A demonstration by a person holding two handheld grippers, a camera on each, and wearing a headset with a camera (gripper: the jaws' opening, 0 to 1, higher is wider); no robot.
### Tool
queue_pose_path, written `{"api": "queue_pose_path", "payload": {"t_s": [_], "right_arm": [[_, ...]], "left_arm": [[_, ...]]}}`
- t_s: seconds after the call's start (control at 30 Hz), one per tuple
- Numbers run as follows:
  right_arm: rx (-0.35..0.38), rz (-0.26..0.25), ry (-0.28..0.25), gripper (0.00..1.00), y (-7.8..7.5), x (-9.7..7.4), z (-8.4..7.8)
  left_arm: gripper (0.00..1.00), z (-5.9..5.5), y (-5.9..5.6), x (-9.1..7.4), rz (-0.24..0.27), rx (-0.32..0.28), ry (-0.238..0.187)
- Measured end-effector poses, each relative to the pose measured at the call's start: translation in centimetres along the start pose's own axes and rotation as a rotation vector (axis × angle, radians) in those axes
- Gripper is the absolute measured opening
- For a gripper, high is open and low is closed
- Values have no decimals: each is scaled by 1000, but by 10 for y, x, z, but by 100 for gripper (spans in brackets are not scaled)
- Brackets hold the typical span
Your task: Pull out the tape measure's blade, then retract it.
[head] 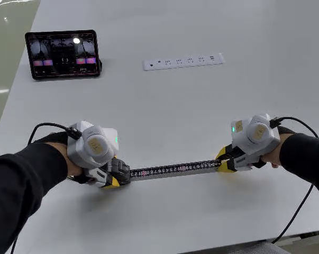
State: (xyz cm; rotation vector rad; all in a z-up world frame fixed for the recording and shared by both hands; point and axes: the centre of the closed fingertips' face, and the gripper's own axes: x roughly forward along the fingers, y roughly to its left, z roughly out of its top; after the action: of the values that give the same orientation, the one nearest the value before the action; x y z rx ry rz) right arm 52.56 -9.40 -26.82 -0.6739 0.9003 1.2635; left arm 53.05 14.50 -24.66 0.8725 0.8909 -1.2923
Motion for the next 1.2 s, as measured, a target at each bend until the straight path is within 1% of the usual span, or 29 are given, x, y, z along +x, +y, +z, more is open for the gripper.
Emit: {"api": "queue_pose_path", "payload": {"t_s": [0.63,0.8,0.93,1.2], "right_arm": [[9,-8,2,9,-3,-2,-8],[5,-10,1,9,-3,-1,-8],[10,-8,-1,10,-3,-2,-8],[6,-4,16,11,0,-3,-8]], "left_arm": [[34,-1,-1,1,0,0,0],[34,0,0,1,-1,-9,-7],[35,1,0,1,-4,-4,-13],[35,2,0,0,6,3,-23]]}}
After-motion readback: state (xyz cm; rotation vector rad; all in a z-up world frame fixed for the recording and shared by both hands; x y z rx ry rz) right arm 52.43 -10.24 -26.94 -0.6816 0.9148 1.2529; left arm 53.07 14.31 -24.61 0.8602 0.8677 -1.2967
